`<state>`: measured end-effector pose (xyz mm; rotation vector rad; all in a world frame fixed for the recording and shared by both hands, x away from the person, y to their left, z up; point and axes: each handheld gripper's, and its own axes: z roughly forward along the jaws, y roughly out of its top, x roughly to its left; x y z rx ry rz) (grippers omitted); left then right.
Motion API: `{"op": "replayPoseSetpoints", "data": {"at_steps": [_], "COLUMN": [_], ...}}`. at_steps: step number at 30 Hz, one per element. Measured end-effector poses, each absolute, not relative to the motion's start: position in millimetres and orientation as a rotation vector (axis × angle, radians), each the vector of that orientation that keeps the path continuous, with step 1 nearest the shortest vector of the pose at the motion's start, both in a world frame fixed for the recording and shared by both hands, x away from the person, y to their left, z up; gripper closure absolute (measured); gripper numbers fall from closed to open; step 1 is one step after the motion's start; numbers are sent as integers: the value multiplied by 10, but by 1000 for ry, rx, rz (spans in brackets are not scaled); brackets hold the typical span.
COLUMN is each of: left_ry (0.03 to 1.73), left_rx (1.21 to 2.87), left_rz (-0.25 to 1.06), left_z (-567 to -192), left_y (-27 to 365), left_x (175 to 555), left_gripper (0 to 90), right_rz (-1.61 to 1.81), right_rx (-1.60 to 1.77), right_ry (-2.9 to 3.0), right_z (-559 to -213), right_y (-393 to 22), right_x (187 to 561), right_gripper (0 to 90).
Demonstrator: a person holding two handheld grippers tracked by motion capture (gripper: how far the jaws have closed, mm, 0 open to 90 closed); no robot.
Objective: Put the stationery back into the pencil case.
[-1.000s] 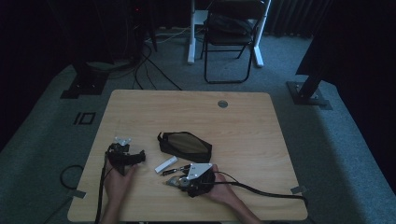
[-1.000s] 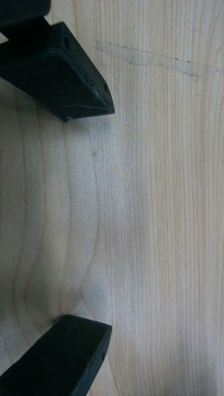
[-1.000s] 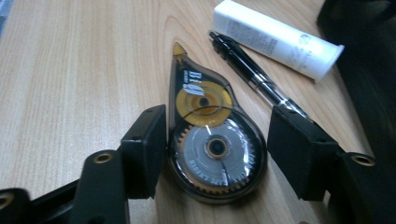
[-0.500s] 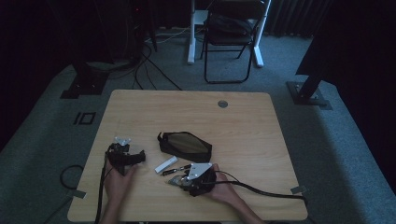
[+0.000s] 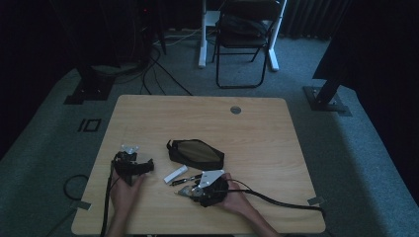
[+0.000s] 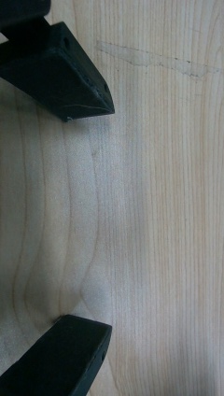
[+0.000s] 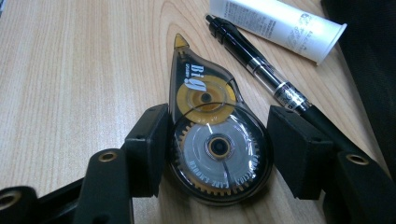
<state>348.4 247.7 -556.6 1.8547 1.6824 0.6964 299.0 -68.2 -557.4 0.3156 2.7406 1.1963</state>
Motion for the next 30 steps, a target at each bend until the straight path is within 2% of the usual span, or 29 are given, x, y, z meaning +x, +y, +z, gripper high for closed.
{"op": "replayPoseSetpoints", "data": {"at_steps": [30], "left_ry": [1682], "left_rx": [1855], "left_rz": [696], "left_z": [-5565], "left_y": [2477], "left_x": [3485], "left_gripper": [0], "right_rz": [1174], "right_rx": [397], "right_ry": [2694], "right_z": [-5448], "right_y": [-742], "right_x": [2982], "right_gripper": [417]}}
